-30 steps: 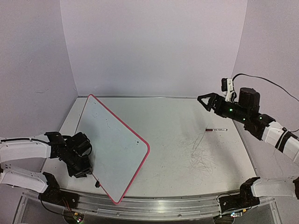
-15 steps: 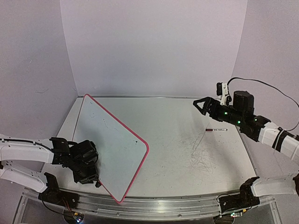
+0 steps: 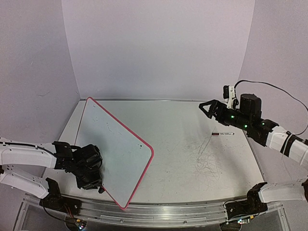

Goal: Write a sentence on the whiteboard
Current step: Move the whiteboard to the center of the board.

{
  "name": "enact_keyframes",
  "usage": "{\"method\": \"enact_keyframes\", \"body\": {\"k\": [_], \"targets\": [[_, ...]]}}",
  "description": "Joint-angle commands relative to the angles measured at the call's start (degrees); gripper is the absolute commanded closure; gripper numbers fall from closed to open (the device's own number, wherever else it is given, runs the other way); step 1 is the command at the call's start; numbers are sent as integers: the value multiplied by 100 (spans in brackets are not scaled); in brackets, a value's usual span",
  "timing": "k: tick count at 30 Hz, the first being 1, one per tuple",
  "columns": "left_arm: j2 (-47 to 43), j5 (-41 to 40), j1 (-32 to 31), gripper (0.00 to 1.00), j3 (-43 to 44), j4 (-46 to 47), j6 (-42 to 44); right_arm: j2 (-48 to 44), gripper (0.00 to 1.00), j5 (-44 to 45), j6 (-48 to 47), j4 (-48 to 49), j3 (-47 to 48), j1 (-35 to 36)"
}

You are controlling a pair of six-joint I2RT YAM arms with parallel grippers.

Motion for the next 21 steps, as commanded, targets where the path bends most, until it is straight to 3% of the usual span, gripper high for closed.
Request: {"method": "enact_keyframes", "body": {"k": [1, 8, 14, 21], "targets": [[506, 15, -72, 81, 154, 2125, -27, -67, 2, 68, 37, 290, -12, 45], [731, -297, -98, 79, 578, 2199, 441, 38, 2, 114, -22, 294, -75, 100], [393, -995, -83, 61, 506, 2345, 716, 155, 2, 136, -109, 262, -3, 142], [770, -921, -81, 61, 709, 2797, 926, 288, 2, 158, -128, 243, 92, 238]]}}
